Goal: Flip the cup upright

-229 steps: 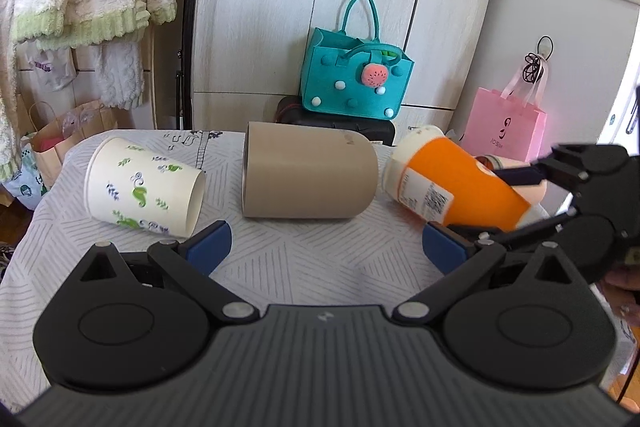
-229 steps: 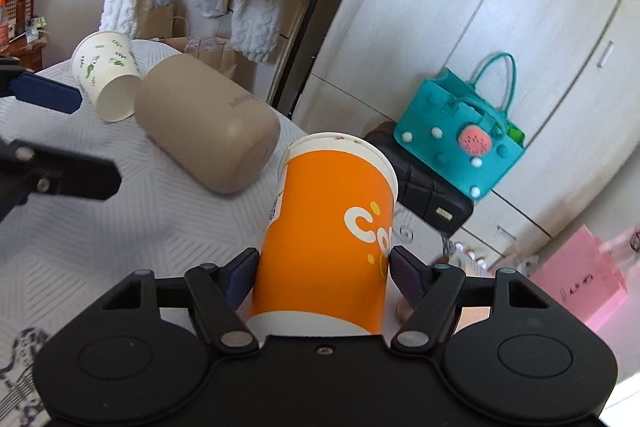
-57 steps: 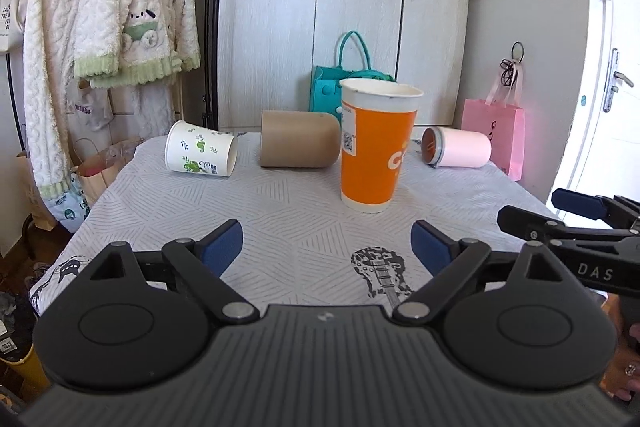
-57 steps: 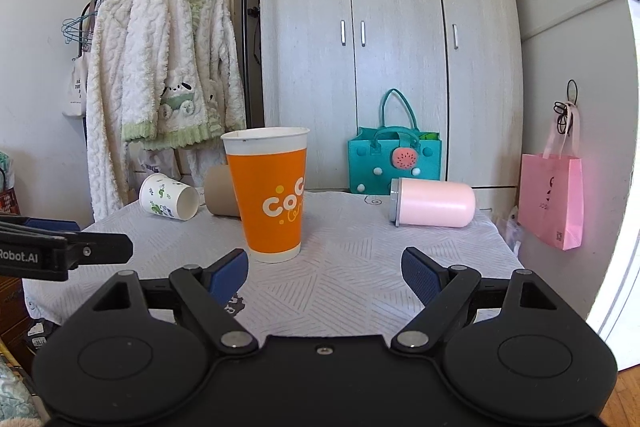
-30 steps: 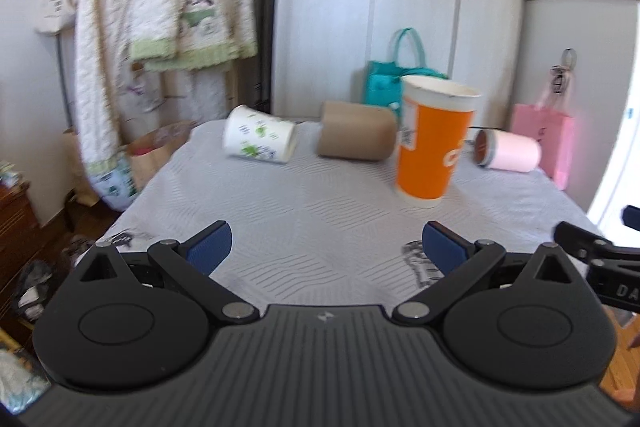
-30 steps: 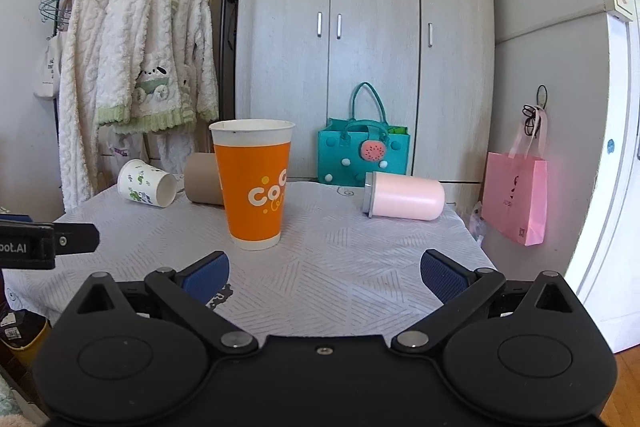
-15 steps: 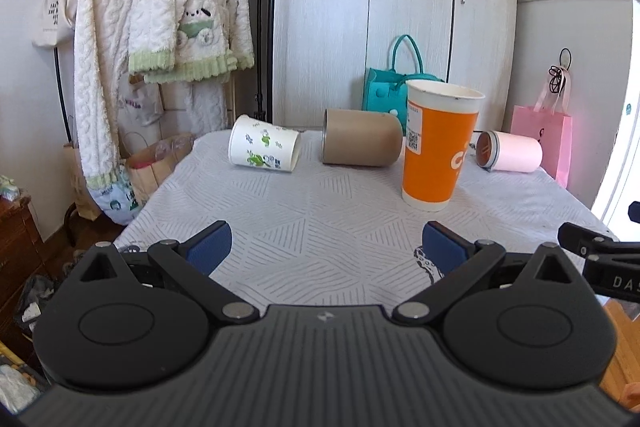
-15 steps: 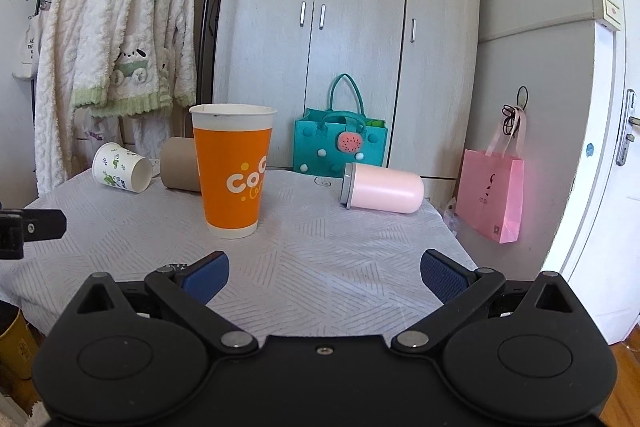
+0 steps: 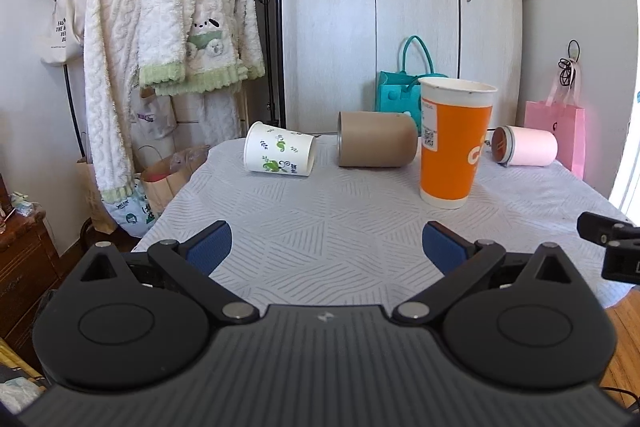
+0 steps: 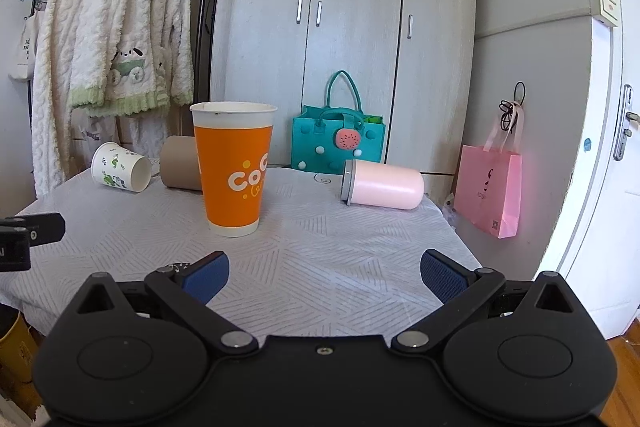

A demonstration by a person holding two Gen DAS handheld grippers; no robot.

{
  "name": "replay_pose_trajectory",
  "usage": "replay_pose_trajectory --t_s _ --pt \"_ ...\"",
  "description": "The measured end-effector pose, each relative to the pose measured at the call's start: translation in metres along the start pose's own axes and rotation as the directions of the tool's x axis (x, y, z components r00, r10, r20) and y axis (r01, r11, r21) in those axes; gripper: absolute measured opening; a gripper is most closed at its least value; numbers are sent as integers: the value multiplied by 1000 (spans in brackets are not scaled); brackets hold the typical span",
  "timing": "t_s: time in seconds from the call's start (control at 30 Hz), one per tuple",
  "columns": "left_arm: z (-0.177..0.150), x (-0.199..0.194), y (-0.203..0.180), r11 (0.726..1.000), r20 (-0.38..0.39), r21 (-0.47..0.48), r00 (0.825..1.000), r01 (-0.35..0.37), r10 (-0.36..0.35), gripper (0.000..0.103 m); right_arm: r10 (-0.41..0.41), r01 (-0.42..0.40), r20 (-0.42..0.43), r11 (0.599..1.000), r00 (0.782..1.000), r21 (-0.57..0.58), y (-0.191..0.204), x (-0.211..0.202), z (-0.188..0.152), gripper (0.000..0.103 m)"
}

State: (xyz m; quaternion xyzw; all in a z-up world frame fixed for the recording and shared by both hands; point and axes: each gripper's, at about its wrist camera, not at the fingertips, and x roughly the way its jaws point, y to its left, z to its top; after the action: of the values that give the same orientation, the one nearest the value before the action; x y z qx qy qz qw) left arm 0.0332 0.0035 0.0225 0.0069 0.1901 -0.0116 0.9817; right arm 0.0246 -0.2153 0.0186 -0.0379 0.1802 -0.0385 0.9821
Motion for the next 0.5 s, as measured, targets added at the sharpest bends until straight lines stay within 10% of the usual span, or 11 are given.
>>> replay_pose_trajectory --t_s 0.5 --pt "0 2 11 998 -37 -58 999 -3 1 103 -13 12 17 1000 1000 9 -1 -5 1 103"
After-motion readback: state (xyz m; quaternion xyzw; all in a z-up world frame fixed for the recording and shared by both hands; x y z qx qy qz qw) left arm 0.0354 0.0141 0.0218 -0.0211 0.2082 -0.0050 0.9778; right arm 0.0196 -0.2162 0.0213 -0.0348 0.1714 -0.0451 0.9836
